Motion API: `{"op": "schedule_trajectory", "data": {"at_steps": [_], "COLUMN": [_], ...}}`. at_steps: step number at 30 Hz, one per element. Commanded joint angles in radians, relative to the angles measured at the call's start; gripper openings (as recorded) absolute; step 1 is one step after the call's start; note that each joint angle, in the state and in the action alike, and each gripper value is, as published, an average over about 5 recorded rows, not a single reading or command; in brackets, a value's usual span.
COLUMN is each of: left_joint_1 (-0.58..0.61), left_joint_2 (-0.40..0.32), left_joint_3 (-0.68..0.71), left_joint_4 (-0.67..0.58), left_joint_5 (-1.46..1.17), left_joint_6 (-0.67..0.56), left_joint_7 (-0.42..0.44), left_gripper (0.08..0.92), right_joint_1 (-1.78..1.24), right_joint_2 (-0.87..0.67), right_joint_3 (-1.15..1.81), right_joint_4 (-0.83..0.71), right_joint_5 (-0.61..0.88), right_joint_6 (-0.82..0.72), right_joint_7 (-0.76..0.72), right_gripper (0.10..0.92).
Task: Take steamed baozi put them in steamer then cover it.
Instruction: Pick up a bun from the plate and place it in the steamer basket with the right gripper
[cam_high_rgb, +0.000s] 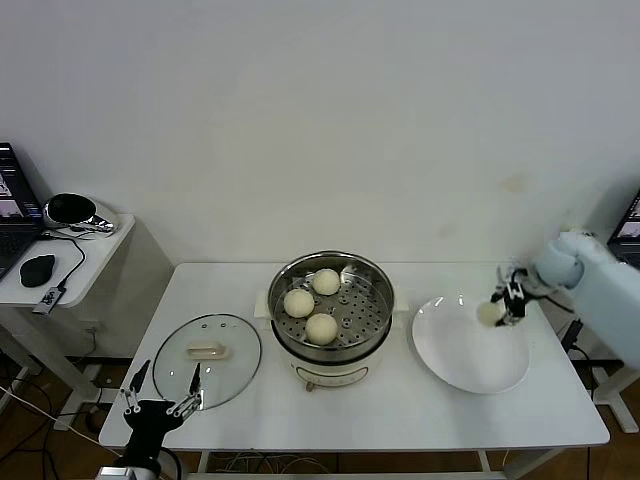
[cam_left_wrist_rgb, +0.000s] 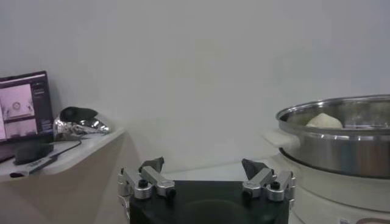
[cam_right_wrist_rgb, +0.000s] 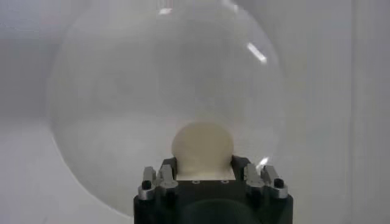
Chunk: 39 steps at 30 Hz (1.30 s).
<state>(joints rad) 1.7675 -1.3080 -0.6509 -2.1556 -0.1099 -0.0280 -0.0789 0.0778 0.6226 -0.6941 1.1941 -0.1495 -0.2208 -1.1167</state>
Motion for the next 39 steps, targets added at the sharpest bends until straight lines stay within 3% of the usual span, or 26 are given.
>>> {"op": "schedule_trajectory", "data": {"at_steps": [1,9,14,22,31,39], "left_joint_1": [-0.002,-0.02,-0.028,-0.028,-0.029,-0.034], "left_joint_2": [0.003,0.007,0.005,0.001,-0.004,-0.004], "left_joint_3": [0.005,0.007,0.006,-0.002,-0.003,-0.003], "left_joint_4": [0.001,0.006,0.015,0.017,0.01,0.011], "left_joint_5": [0.0,-0.005,-0.006,-0.013,-0.017,-0.02], "left_joint_6": [0.0,0.002,0.002,0.001,0.001,0.001], "left_joint_7": [0.0,0.0,-0.001,-0.001,0.0,0.0], "left_gripper": [0.823,0.823,0.823,0.823,0.823,0.823], "right_joint_1": [0.45,0.585,0.561,0.494,0.405,0.375], "right_joint_2": [-0.053,0.107,0.223,0.337,0.423,0.451], "right_joint_3": [-0.373,-0.523,-0.568,-0.572,-0.563,-0.56], "right_joint_4": [0.28,0.361,0.355,0.27,0.127,0.087], "right_joint_5": [0.338,0.601,0.686,0.702,0.603,0.563], "right_joint_6": [-0.154,-0.304,-0.372,-0.438,-0.438,-0.446], "right_joint_7": [0.027,0.14,0.207,0.268,0.278,0.272], "right_gripper": [0.566,0.568,0.568,0.568,0.568,0.568]}}
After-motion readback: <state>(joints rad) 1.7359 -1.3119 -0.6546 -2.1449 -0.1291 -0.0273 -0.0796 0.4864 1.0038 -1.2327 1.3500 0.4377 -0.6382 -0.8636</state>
